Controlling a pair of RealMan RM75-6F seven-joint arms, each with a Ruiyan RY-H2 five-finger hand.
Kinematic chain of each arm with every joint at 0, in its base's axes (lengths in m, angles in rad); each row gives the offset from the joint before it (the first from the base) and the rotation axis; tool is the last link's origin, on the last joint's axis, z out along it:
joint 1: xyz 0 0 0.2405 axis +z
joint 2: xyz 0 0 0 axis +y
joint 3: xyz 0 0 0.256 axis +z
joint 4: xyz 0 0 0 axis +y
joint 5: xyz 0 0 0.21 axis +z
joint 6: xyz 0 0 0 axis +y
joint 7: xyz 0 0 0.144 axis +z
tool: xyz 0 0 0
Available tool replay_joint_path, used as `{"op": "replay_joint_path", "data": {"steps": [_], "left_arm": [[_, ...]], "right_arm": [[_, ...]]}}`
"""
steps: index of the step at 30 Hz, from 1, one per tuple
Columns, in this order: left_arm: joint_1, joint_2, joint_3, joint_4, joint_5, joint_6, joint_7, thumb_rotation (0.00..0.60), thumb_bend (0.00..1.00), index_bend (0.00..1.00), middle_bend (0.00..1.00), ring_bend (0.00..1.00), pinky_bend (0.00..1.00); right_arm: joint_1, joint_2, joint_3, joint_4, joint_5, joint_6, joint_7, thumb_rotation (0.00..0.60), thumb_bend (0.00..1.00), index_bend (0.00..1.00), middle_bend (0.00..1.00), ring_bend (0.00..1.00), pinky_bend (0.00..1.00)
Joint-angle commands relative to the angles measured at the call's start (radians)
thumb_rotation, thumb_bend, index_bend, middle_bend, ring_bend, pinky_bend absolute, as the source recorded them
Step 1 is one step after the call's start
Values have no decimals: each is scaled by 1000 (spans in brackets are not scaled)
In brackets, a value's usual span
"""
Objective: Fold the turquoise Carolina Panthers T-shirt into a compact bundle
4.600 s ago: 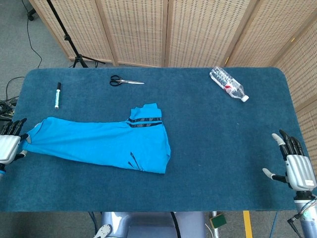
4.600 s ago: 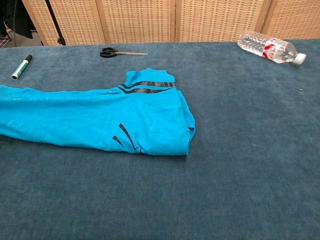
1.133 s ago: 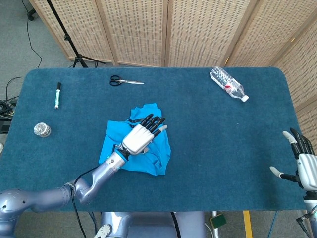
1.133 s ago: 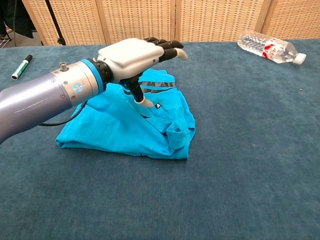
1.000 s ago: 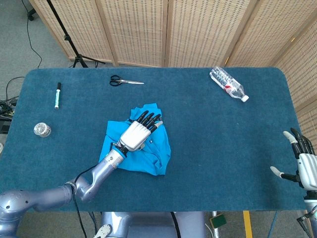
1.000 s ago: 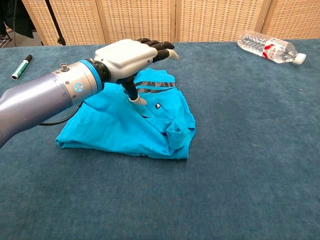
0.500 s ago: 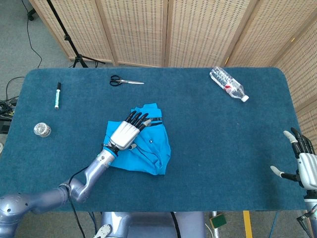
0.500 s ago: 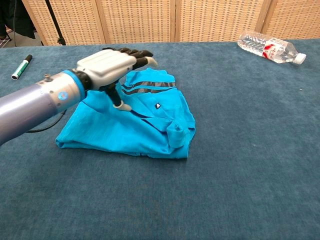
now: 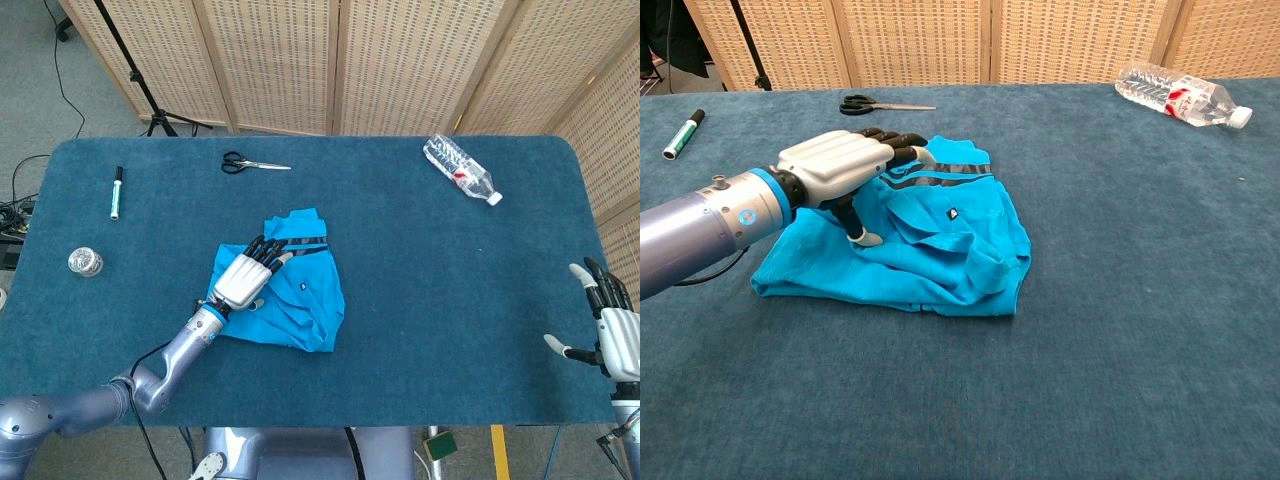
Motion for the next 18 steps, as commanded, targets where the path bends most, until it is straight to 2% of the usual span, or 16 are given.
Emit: {"op": "replay_joint_path", "data": {"steps": [1,7,14,18], "left_arm": [[-16,-16,-12,12,-3,-9,6,600,147,193,0,0,0],[-37,-43,-27,27,-17,-32,28,600,270,286,0,0,0],[-52,-77,-32,55,-32,-50,62,600,304,373,0,0,0],[-50,-85,-27,64,-31,-49,62,600,329,512,0,0,0]], "right_arm": [[0,0,0,-1,0,0,-1,600,0,0,0,0,0],[0,0,0,-1,0,0,0,600,0,0,0,0,0],[-1,4,2,-1,1,1,9,600,0,0,0,0,0],[-2,5,2,-1,1,3,14,600,0,0,0,0,0]]}}
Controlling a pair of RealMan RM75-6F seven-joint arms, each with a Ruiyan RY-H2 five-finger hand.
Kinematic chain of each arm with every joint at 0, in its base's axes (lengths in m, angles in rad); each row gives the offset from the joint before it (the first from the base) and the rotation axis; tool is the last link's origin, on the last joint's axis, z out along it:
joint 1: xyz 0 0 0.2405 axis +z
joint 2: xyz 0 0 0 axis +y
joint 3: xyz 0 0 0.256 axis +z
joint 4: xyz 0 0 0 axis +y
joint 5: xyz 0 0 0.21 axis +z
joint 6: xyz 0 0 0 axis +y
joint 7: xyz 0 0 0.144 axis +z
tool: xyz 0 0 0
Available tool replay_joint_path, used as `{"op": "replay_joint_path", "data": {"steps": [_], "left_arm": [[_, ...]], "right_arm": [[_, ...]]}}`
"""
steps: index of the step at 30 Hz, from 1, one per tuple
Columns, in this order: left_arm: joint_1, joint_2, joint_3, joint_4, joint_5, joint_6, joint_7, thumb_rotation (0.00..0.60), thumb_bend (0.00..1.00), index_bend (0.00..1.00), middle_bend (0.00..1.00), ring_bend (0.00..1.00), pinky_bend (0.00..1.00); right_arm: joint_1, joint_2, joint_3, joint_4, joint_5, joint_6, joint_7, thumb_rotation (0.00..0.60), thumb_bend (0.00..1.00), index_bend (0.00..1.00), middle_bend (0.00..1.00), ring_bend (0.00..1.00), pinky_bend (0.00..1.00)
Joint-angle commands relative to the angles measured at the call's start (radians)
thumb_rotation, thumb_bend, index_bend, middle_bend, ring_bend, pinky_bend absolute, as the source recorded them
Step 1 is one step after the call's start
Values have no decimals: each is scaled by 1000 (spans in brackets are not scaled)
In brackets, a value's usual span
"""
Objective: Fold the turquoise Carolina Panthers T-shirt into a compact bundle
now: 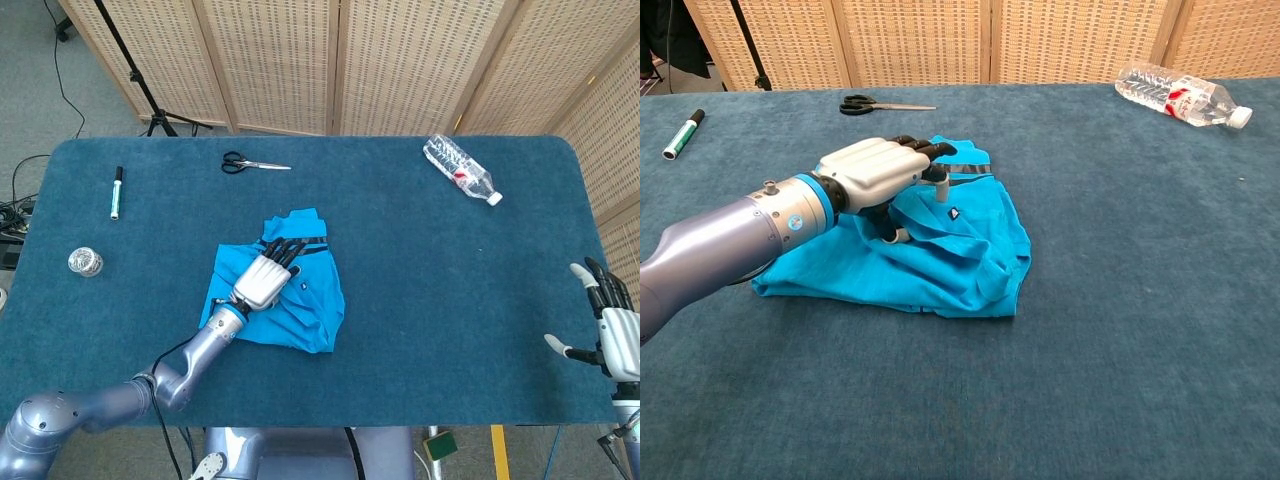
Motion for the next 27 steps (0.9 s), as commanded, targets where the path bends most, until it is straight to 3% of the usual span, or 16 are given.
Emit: {"op": "replay_joint_path", "data": {"steps": [1,6,9,16,27], "left_arm": [[2,-4,4,6,3,4,-2,600,332,548,0,0,0],[3,-12,5,23,2,2,-5,600,337,655,0,0,0],[3,-15,6,28,3,2,-10,600,355,667,0,0,0],[6,-17,11,43,25,26,-37,600,549,730,0,0,0],[12,9,19,26,73,87,-56,600,593,786,0,0,0]], "right_arm": [[0,1,0,0,-1,1,1,600,0,0,0,0,0],[-1,1,-1,-2,-3,2,1,600,0,0,0,0,0],[0,1,-1,-2,-2,1,0,600,0,0,0,0,0],[0,0,-1,-3,-2,1,0,600,0,0,0,0,0],[-1,2,0,-5,-2,3,0,600,0,0,0,0,0]]}}
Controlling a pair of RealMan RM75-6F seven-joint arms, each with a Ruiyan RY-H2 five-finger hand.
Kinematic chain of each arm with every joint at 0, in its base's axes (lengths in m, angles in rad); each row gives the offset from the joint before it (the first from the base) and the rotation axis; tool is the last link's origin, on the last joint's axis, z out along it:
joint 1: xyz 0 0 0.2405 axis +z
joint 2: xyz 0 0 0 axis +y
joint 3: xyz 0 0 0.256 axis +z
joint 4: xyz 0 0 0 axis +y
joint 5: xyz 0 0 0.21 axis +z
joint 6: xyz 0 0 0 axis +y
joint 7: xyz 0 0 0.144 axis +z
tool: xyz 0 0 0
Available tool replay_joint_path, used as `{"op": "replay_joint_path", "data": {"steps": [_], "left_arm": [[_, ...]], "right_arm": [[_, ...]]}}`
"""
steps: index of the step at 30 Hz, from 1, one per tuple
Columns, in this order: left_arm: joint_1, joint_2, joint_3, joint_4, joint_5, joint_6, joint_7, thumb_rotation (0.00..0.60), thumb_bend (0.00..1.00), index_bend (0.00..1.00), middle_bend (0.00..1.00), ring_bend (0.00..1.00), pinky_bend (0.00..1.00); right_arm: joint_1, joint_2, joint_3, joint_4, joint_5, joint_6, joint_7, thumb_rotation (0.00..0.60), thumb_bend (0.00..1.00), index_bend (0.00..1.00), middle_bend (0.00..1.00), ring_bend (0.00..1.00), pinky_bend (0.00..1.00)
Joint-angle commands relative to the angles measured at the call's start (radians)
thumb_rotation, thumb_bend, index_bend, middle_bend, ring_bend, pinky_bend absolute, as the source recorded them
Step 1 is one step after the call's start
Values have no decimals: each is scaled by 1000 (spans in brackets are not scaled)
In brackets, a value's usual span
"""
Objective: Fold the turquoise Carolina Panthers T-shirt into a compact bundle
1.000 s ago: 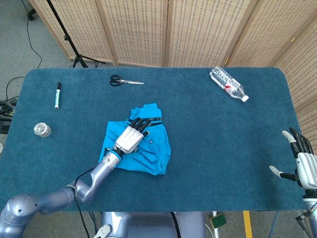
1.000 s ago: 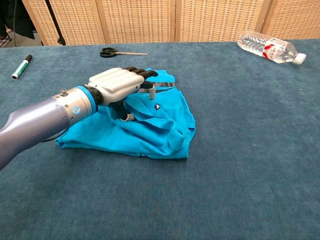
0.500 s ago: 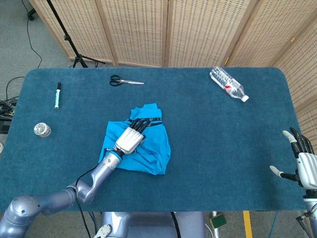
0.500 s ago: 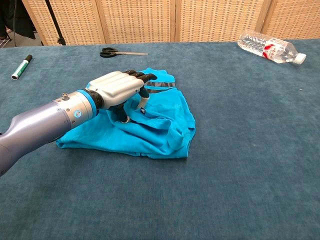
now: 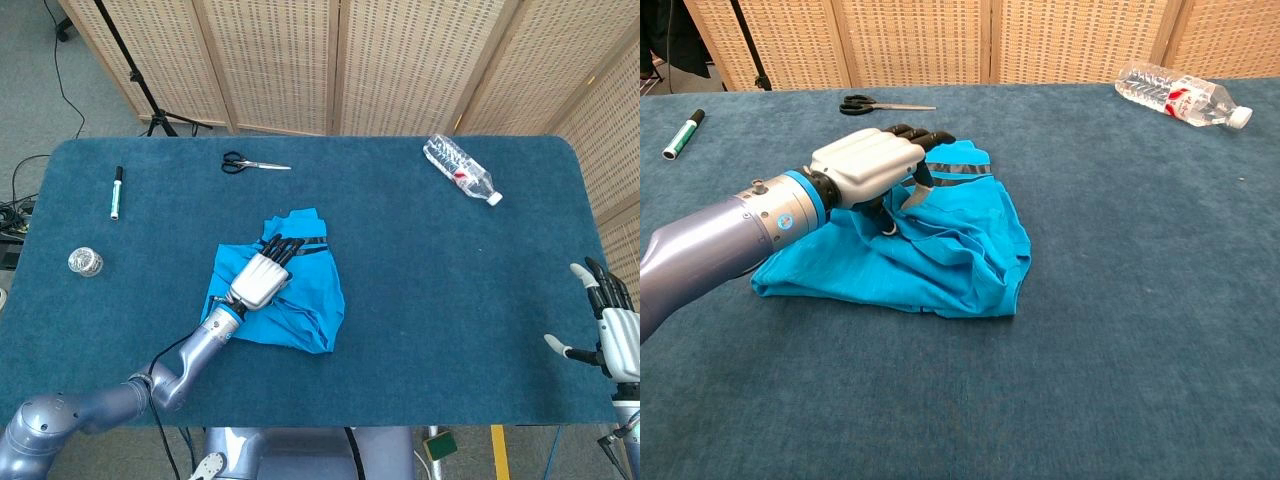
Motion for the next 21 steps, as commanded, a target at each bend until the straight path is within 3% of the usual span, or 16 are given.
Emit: {"op": "replay_joint_path", "data": {"steps": [1,21], "left_arm": [[0,11,-4,-11,7,12,5,600,593,790,0,0,0],[-49,11,-58,-31,0,15,30,600,598,803,0,0,0]], "right_arm": [[0,0,0,-1,-1,0,0,600,0,0,0,0,0],[0,2,-1,-2,0,-2,0,600,0,0,0,0,0]]}}
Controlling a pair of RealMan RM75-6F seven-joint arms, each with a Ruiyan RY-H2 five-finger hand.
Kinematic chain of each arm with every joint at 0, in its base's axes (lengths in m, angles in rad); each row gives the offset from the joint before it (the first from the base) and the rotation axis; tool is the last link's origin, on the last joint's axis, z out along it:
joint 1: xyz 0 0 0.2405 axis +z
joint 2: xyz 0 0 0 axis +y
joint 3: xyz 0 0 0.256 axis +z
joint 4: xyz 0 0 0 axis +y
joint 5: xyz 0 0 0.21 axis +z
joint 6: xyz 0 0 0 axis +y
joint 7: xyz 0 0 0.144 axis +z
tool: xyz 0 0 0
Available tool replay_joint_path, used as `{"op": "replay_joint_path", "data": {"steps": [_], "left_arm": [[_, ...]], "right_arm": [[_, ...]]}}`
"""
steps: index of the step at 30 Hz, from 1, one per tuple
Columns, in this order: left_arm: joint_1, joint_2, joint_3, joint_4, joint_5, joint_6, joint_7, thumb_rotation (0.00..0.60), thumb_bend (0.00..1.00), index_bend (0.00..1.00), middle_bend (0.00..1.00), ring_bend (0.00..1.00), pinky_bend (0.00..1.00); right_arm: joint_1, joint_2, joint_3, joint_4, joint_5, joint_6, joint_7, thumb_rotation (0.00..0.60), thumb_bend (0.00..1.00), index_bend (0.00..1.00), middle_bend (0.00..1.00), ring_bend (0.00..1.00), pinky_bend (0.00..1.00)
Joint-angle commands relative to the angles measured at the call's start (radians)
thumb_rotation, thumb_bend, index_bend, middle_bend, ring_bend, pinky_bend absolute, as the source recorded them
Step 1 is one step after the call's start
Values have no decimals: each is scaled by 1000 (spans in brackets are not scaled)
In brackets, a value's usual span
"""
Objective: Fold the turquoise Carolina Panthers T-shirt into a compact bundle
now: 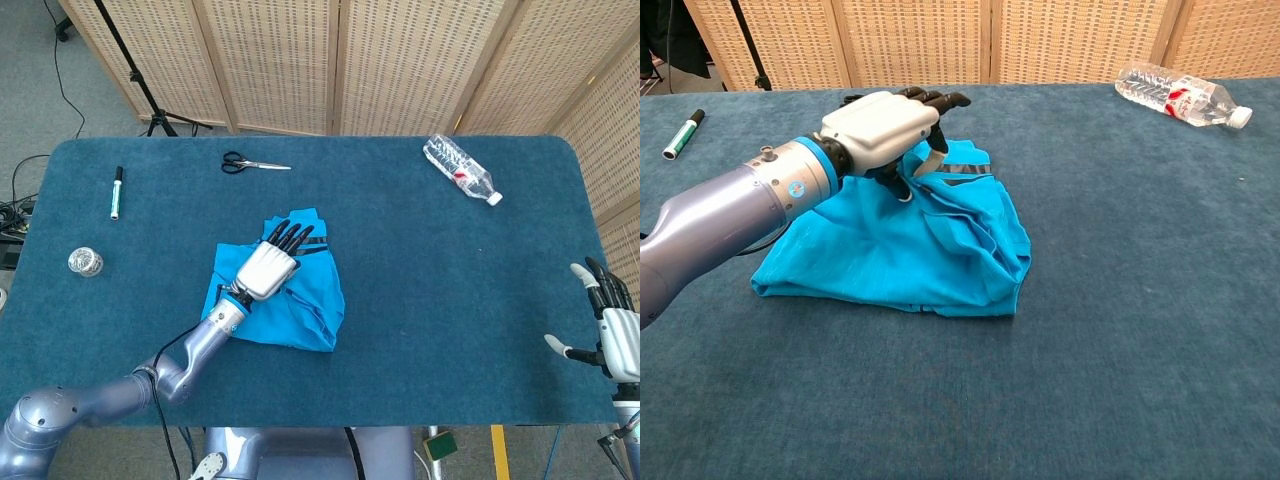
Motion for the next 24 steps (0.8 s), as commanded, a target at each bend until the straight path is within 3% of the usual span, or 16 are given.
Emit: {"op": "replay_joint_path", "data": {"steps": [1,24], "left_arm": [[-11,-5,-6,3,0,-5,7,600,597,803,0,0,0],[-110,-158,-30,225,6,-24,14,600,574,803,0,0,0]], "right_arm": [[0,0,0,0,1,-1,1,600,0,0,0,0,0],[4,2,3,7,9,-11,15,600,0,0,0,0,0]]}}
